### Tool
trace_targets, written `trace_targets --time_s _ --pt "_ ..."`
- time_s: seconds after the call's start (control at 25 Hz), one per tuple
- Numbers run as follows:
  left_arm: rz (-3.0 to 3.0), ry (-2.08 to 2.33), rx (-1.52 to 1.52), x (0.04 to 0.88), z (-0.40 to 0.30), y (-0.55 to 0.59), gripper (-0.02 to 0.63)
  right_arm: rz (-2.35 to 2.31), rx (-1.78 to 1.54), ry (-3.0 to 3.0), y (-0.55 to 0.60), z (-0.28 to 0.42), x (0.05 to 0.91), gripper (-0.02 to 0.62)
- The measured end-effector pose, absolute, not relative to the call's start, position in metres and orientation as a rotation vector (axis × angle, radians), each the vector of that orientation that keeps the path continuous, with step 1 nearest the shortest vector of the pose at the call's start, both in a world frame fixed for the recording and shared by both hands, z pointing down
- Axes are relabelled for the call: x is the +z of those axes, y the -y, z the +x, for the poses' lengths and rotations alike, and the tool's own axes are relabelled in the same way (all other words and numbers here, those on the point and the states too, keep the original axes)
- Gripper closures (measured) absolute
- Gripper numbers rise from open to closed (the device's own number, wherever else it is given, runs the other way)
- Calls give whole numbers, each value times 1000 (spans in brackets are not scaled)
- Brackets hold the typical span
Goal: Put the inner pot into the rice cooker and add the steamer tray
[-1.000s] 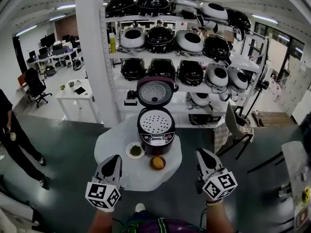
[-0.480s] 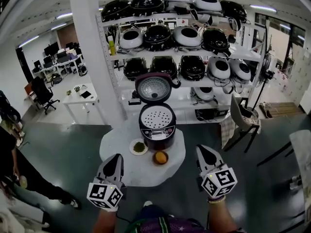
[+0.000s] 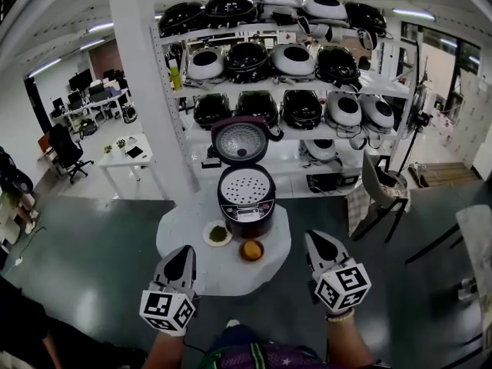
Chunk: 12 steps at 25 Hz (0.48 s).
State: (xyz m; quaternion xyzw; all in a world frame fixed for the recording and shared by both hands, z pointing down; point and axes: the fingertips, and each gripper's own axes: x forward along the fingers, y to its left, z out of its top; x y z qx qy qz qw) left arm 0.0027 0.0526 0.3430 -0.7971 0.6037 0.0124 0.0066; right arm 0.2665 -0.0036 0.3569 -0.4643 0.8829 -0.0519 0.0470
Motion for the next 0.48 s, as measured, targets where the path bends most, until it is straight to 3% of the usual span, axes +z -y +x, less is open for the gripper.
trace_targets --time_s 0.48 --pt "-2405 -1880 -95 349 5 -52 583 -1463 -150 -2717 2 269 363 591"
